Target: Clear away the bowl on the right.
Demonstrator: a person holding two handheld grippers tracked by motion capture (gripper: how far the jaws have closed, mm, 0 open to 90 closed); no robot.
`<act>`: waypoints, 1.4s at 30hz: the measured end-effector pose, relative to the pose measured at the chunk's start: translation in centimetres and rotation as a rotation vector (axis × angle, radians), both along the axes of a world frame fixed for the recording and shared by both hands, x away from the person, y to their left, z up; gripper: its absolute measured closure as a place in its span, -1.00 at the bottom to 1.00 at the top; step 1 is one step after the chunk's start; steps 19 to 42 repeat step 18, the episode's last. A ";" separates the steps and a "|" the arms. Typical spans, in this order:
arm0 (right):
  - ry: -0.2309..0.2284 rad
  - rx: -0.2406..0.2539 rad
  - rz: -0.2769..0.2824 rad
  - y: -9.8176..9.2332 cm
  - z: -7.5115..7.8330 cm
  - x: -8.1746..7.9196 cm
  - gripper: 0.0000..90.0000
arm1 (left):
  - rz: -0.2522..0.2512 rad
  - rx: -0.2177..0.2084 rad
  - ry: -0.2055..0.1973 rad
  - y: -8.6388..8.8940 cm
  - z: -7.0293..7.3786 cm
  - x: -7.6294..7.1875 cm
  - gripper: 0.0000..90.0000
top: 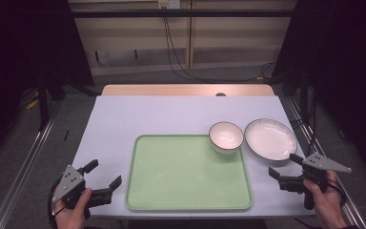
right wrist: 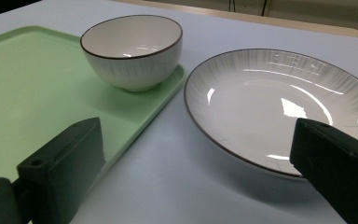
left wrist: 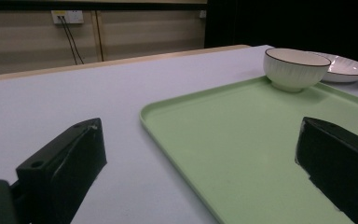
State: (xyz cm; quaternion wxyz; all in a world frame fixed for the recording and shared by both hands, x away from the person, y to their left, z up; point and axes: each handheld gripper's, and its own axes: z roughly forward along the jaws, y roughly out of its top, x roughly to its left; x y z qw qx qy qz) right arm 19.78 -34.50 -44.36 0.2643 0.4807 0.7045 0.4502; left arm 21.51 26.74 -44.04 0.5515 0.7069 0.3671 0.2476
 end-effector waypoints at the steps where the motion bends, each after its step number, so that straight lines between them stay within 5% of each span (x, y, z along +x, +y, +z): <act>1: -0.009 0.007 -0.007 0.0 -0.2 -0.2 -0.95 | 0.001 0.000 -0.001 0.0 0.0 0.0 -0.96; 15: -0.042 -0.001 -0.016 -0.2 -0.8 -2.1 -0.98 | -0.003 -0.005 0.000 0.0 0.0 0.0 -0.97; 42: -0.034 0.002 -0.007 -0.3 -0.8 -2.0 -0.96 | -0.009 -0.010 0.004 -0.1 0.0 0.1 -0.97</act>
